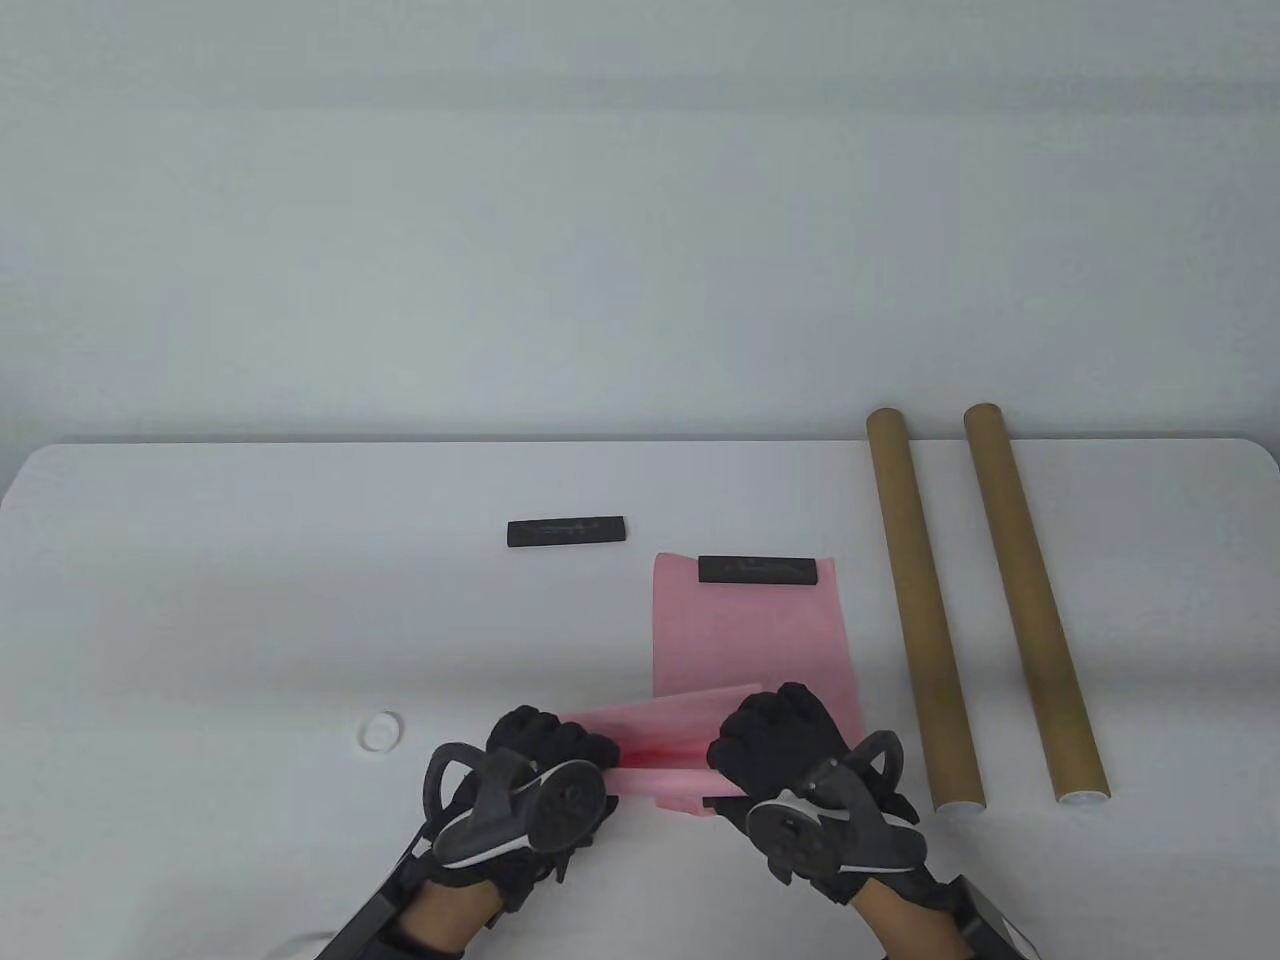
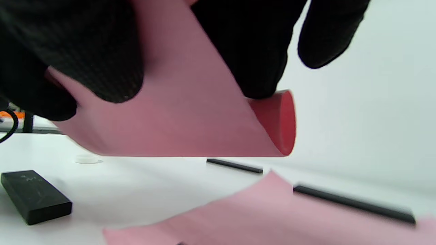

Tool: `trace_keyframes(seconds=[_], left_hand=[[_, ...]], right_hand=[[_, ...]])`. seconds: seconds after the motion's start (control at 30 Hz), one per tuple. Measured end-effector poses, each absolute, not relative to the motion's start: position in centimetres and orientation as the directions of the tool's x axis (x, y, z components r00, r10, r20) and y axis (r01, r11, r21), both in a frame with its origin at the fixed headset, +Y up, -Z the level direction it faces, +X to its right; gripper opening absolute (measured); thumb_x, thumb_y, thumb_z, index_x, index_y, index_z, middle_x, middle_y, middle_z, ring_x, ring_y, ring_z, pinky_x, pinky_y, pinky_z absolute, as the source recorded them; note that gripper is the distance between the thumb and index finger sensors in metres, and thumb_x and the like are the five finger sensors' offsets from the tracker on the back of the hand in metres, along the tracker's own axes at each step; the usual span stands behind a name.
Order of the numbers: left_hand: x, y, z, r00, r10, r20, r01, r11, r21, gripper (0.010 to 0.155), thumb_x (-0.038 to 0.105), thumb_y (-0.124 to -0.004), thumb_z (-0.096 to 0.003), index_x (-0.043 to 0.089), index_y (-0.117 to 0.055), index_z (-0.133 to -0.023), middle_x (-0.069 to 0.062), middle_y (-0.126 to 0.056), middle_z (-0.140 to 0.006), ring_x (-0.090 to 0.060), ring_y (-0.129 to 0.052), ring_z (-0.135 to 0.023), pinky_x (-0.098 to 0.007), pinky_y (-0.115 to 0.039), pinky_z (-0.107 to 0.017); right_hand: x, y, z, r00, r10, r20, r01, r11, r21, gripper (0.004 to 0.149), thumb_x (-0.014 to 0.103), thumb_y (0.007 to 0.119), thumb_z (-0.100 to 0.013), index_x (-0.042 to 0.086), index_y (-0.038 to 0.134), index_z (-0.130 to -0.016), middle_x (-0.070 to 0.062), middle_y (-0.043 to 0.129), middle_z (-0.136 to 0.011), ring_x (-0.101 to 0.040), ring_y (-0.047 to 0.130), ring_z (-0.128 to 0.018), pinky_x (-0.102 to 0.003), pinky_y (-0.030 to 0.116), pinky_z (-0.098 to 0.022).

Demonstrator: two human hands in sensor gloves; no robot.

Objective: Roll up papers and store in mailing tubes

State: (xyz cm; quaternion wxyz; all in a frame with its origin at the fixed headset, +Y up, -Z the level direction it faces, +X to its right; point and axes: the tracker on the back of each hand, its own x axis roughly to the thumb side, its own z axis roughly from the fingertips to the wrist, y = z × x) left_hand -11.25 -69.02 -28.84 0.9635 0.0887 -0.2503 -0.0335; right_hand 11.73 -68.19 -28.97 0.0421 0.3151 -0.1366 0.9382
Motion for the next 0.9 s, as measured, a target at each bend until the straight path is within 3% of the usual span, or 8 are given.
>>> trace_keyframes(seconds=[0.13, 0.23, 0.3, 0.4, 0.57, 0.67, 0.8, 0.9], left_hand=[[-10.6, -68.4, -28.0, 0.819, -0.298, 0.491, 0.122, 0.926, 0.358, 0.071, 0.062, -0.091, -0.031, 0.033, -0.072, -0.093, 0.008, -0.091, -0.082, -0.017, -0.095, -0.08, -0.051, -0.066, -0.073], [-10.6, -68.2, -28.0, 0.823, -0.29, 0.489, 0.1, 0.92, 0.379, 0.058, 0.056, -0.093, -0.0327, 0.035, -0.079, -0.085, 0.011, -0.097, -0.069, -0.012, -0.102, -0.068, -0.048, -0.069, -0.071], [-10.9, -68.2, -28.3, 0.845, -0.217, 0.489, 0.062, 0.947, 0.314, 0.047, 0.055, -0.092, -0.0333, 0.038, -0.086, -0.076, 0.013, -0.101, -0.058, -0.009, -0.106, -0.057, -0.046, -0.073, -0.07], [-11.9, -68.6, -29.2, 0.879, -0.016, 0.477, -0.06, 0.988, 0.144, 0.043, 0.054, -0.092, -0.034, 0.037, -0.088, -0.074, 0.012, -0.102, -0.054, -0.01, -0.106, -0.054, -0.046, -0.073, -0.07], [-12.5, -69.1, -29.9, 0.879, 0.176, 0.443, -0.179, 0.983, -0.035, 0.042, 0.054, -0.091, -0.0347, 0.036, -0.09, -0.072, 0.011, -0.103, -0.053, -0.012, -0.106, -0.053, -0.047, -0.072, -0.07], [-12.1, -69.0, -29.5, 0.891, 0.091, 0.446, -0.12, 0.992, 0.038, 0.043, 0.055, -0.091, -0.0349, 0.036, -0.089, -0.073, 0.011, -0.102, -0.056, -0.012, -0.106, -0.056, -0.048, -0.071, -0.071], [-11.3, -68.8, -28.7, 0.862, -0.17, 0.478, 0.047, 0.965, 0.258, 0.063, 0.059, -0.09, -0.0337, 0.034, -0.075, -0.09, 0.008, -0.093, -0.078, -0.017, -0.097, -0.077, -0.051, -0.065, -0.073], [-11.0, -68.5, -28.2, 0.825, -0.288, 0.485, 0.105, 0.923, 0.37, 0.066, 0.058, -0.09, -0.0336, 0.033, -0.071, -0.092, 0.008, -0.091, -0.081, -0.017, -0.095, -0.079, -0.051, -0.065, -0.072]], right_hand=[[12.8, -68.8, -30.1, -0.782, 0.279, 0.557, -0.305, -0.951, 0.047, 0.041, 0.048, 0.093, -0.043, 0.019, 0.095, -0.071, -0.009, 0.099, -0.076, -0.041, 0.097, -0.076, -0.067, 0.073, -0.061], [12.9, -69.0, -30.2, -0.754, 0.365, 0.545, -0.349, -0.927, 0.138, 0.041, 0.049, 0.093, -0.044, 0.018, 0.096, -0.071, -0.01, 0.1, -0.076, -0.042, 0.097, -0.076, -0.068, 0.073, -0.06], [12.8, -68.5, -29.5, -0.758, 0.281, 0.589, -0.362, -0.932, -0.022, 0.049, 0.051, 0.094, -0.042, 0.017, 0.093, -0.078, -0.011, 0.094, -0.085, -0.044, 0.091, -0.084, -0.069, 0.07, -0.062], [12.1, -67.0, -27.9, -0.777, -0.108, 0.62, -0.194, -0.896, -0.399, 0.071, 0.058, 0.097, -0.037, 0.018, 0.081, -0.093, -0.01, 0.081, -0.1, -0.045, 0.08, -0.096, -0.071, 0.064, -0.068], [11.2, -67.2, -27.6, -0.781, -0.201, 0.591, -0.102, -0.893, -0.438, 0.058, 0.05, 0.097, -0.039, 0.02, 0.086, -0.088, -0.008, 0.086, -0.095, -0.042, 0.083, -0.094, -0.069, 0.067, -0.068], [11.5, -67.4, -28.3, -0.798, -0.107, 0.593, -0.138, -0.925, -0.353, 0.045, 0.049, 0.09, -0.045, 0.021, 0.091, -0.08, -0.007, 0.093, -0.087, -0.04, 0.09, -0.087, -0.068, 0.069, -0.066], [12.2, -67.7, -29.0, -0.806, 0.006, 0.593, -0.184, -0.953, -0.24, 0.042, 0.049, 0.09, -0.044, 0.02, 0.094, -0.075, -0.007, 0.096, -0.082, -0.041, 0.094, -0.082, -0.068, 0.071, -0.063], [12.7, -68.1, -29.7, -0.791, 0.161, 0.591, -0.238, -0.97, -0.054, 0.042, 0.052, 0.088, -0.045, 0.019, 0.097, -0.07, -0.008, 0.1, -0.076, -0.041, 0.098, -0.076, -0.069, 0.072, -0.061]])
